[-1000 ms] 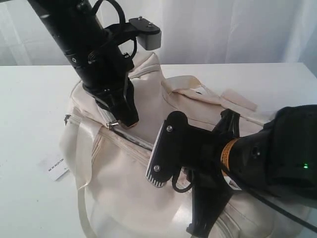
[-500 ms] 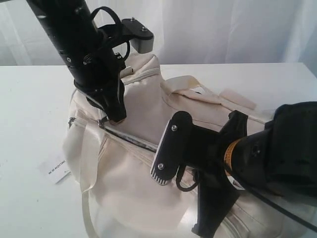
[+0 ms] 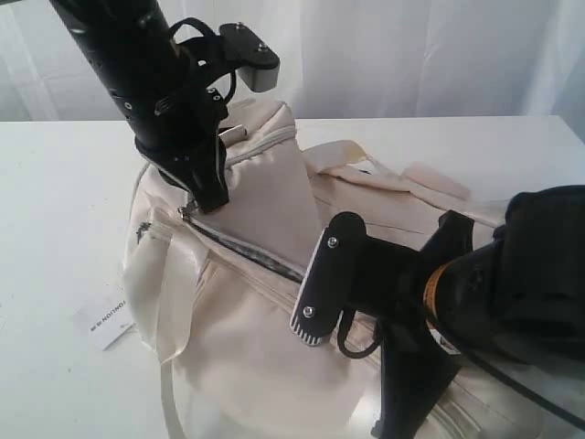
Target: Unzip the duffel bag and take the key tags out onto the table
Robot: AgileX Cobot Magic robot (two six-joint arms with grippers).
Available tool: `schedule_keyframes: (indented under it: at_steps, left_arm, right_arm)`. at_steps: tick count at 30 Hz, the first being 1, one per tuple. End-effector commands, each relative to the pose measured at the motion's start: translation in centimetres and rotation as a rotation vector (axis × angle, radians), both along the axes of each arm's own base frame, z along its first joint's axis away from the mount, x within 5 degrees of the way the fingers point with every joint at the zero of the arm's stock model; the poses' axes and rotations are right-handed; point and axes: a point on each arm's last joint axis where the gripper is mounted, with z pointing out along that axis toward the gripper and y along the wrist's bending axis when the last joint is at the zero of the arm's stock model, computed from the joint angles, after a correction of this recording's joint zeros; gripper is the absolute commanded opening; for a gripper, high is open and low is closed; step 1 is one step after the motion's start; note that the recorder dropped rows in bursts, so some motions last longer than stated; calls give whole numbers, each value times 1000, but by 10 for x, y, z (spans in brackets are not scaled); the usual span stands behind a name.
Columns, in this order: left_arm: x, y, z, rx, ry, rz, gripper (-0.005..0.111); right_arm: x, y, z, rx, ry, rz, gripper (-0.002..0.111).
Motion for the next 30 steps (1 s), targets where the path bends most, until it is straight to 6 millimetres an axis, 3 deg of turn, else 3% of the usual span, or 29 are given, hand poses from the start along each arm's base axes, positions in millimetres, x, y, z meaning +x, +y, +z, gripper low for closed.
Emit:
schedule_keyframes:
  at_steps: [1,9,17,20,26,28,30]
  left_arm:
    - [3,10,6,36,-51,21,0]
    - [4,9,6,23,-64,23,0]
    - [0,5,6,-19,-26,9,0]
    - [-1,3,7,-43,-14,-4,0]
    - [-5,-2,8,-91,16,-36,0]
    - [-7,-4,8,-116,35,-43,0]
    - [-7,-4,8,-118,40,-43,0]
  right_arm:
    - [-5,-22,-7,-187,72,-112,0]
    - [-9,-34,-13,-313,116,-168,0]
    - [-5,-20,3,-120,44,-107,4]
    - [-6,-21,15,-55,22,-100,17]
    - [-6,-16,55,136,-53,-75,60]
    - [-9,-4,76,324,-45,-30,64]
    - [-12,12,83,465,-41,74,64]
